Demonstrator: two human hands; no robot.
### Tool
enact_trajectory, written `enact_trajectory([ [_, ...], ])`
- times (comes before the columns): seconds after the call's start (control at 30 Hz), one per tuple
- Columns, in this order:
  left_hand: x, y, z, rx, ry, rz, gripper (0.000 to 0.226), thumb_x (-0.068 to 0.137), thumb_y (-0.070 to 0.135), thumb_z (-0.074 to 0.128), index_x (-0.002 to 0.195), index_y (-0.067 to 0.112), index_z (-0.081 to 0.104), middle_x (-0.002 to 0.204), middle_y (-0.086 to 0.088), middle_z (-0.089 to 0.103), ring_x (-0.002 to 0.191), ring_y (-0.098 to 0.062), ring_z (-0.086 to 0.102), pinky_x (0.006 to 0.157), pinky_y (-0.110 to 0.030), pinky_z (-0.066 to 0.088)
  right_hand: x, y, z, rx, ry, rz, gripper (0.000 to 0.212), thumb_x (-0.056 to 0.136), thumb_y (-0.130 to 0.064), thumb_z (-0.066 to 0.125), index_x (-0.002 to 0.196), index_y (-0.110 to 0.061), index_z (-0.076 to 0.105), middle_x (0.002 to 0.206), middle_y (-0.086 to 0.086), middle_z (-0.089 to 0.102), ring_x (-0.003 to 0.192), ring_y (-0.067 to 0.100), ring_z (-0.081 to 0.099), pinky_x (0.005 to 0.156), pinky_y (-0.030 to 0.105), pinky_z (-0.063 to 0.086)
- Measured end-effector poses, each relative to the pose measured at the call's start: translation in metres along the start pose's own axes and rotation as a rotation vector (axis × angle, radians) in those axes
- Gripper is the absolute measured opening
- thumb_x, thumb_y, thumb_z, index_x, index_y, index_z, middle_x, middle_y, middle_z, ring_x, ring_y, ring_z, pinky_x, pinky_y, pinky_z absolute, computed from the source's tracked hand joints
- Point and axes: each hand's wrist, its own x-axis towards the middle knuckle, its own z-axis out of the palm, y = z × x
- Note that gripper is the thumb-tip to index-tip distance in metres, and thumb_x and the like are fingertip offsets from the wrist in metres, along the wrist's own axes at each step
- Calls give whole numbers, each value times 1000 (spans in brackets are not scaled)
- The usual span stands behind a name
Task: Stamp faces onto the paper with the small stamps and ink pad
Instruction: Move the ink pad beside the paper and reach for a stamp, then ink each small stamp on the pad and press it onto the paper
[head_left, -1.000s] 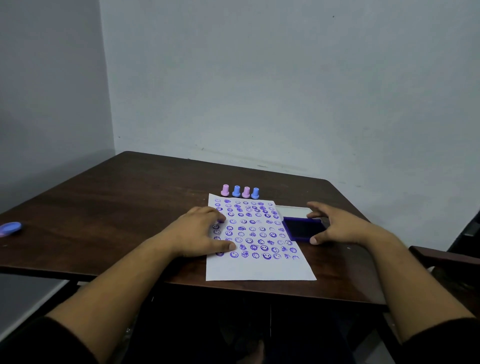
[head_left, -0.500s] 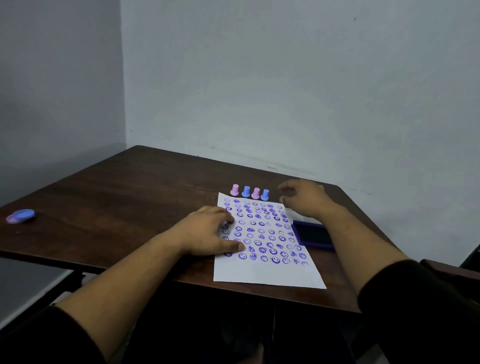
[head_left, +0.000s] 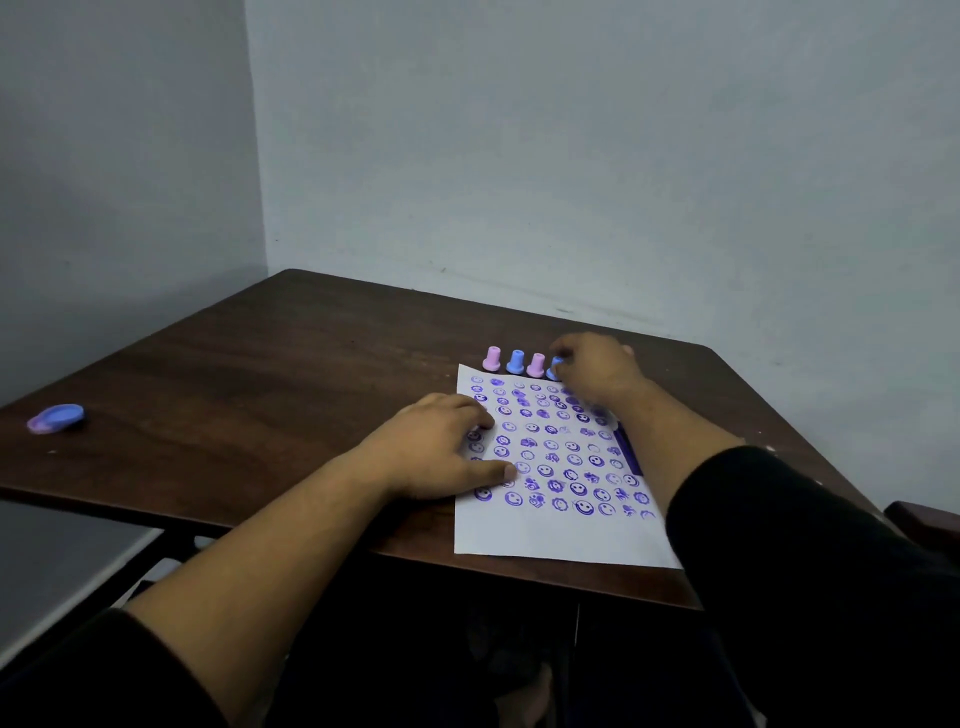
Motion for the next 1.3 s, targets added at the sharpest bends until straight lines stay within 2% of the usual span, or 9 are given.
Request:
enact_trajectory([
  [0.17, 0, 1, 2, -12, 15, -1, 74, 80, 79, 54, 135, 30, 55, 137, 13, 54, 129, -12, 43, 107, -37, 39, 4, -1, 3, -12, 23, -2, 20, 100, -26, 63, 106, -38, 77, 115, -8, 78, 115, 21, 67, 111, 46, 36],
  [0.33, 1, -1, 2, -29, 14, -10, 73, 81, 79, 49, 134, 30, 56, 137, 14, 54, 129, -11, 42, 108, -38, 39, -1, 3, 2, 30, 77, -1, 18, 99, -26, 64, 110, -34, 76, 113, -7, 78, 111, 21, 69, 110, 45, 38],
  [0.5, 3, -4, 5, -53, 37, -5, 56, 92, 68, 45, 131, 30, 59, 134, 14, 57, 128, -11, 43, 107, -38, 38, -21, 17, -15, 190, 147, 40, 3, 94, -29, 71, 95, -32, 70, 97, -10, 79, 98, 20, 72, 103, 46, 51],
  [0.63, 5, -7, 4, -76, 39, 8, 43, 98, 56, 43, 127, 31, 62, 134, 14, 58, 127, -11, 44, 107, -40, 39, -56, 32, -29, 376, 229, 96, 9, 88, -27, 76, 85, -31, 68, 82, -19, 78, 87, 4, 74, 89, 37, 59],
  [0.73, 6, -8, 4, -87, 31, 6, 42, 98, 55, 43, 128, 31, 62, 134, 15, 58, 127, -10, 44, 106, -40, 40, -91, 40, -37, 413, 289, 125, 12, 87, -26, 74, 82, -35, 69, 79, -34, 74, 82, -13, 68, 75, 23, 55],
  [0.87, 6, -8, 5, -88, 44, 8, 41, 98, 53, 46, 127, 31, 63, 134, 15, 59, 127, -10, 44, 107, -39, 40, -135, 48, -42, 426, 376, 151, 13, 89, -24, 74, 83, -35, 71, 89, -26, 76, 91, -5, 68, 70, 19, 47],
  [1.0, 6, -9, 6, -109, 63, 5, 37, 98, 50, 49, 125, 31, 65, 132, 16, 60, 127, -10, 45, 107, -37, 40, -156, 55, -34, 422, 411, 196, 8, 93, -27, 77, 91, -34, 73, 103, -9, 75, 97, 14, 66, 74, 30, 47],
  [1.2, 5, -10, 5, -101, 58, -2, 37, 96, 48, 53, 127, 32, 64, 134, 18, 59, 126, -5, 44, 107, -36, 41, -159, 61, -21, 368, 340, 218, 9, 92, -31, 80, 91, -36, 73, 106, -5, 75, 97, 16, 67, 85, 39, 59],
  [1.3, 4, -9, 4, -99, 56, -5, 39, 93, 48, 57, 129, 33, 63, 134, 18, 59, 125, -5, 44, 106, -35, 42, -159, 62, -19, 361, 331, 210, 10, 90, -33, 81, 88, -38, 72, 102, -6, 75, 94, 16, 68, 84, 37, 59],
])
